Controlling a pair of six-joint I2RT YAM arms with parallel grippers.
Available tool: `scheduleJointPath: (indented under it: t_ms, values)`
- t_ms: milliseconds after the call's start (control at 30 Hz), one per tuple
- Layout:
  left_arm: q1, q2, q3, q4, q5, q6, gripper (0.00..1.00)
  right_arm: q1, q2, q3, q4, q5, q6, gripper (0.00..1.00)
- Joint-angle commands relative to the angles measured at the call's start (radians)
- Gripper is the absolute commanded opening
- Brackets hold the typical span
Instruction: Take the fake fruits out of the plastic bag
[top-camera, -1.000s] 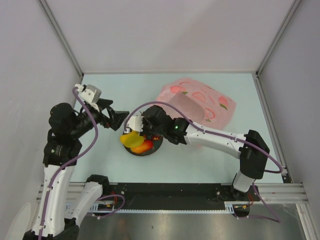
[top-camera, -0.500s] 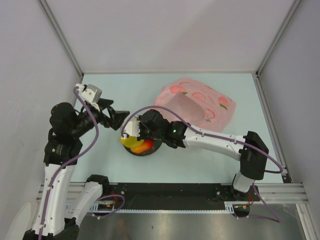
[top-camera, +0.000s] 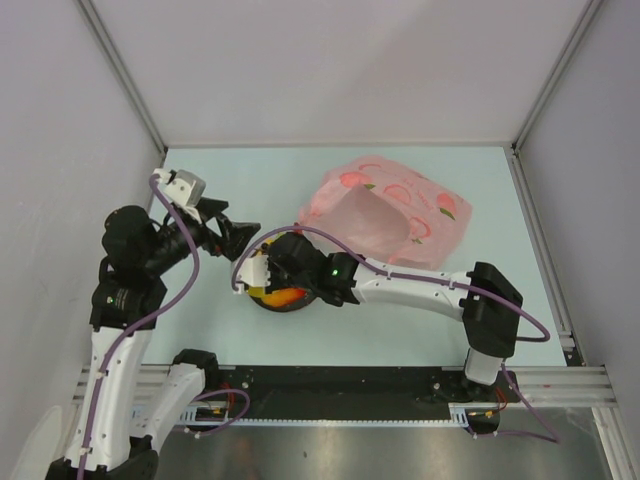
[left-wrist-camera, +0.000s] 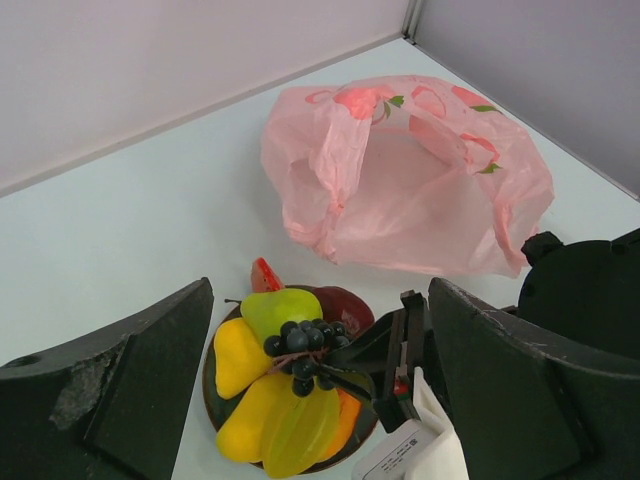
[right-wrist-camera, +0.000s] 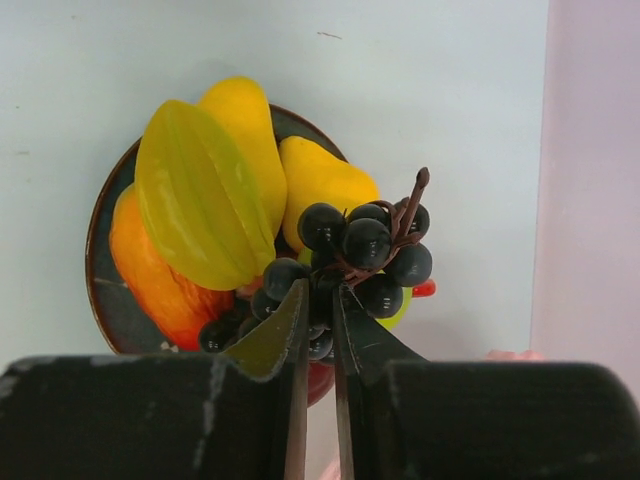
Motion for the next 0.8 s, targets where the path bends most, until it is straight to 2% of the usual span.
scheduleJointPath:
  t_ms: [0,200,367,633,767]
  values:
    - [0.009,-0.006,-0.01,0.035,0.027,-0.024,0.94,0.001,0.005,0.043,0.078,0.035,-0.021,0.29]
    - [0.009,-0.006,-0.016,0.042,0.03,-0.027,0.94,0.01,-0.008,0.044,0.093,0.042,-0.007,0.64]
    - [0.009,-0.002,-0.02,0.049,0.032,-0.033,0.94,0.013,-0.012,0.043,0.102,0.051,0.002,0.71]
    - [0.009,0.008,-0.01,0.051,0.029,-0.036,0.94,0.015,-0.046,0.044,0.118,0.069,0.004,0.73]
    - [0.009,0.009,0.009,0.042,-0.048,-0.044,1.0,-0.001,-0.121,0.046,0.063,0.086,0.051,0.77]
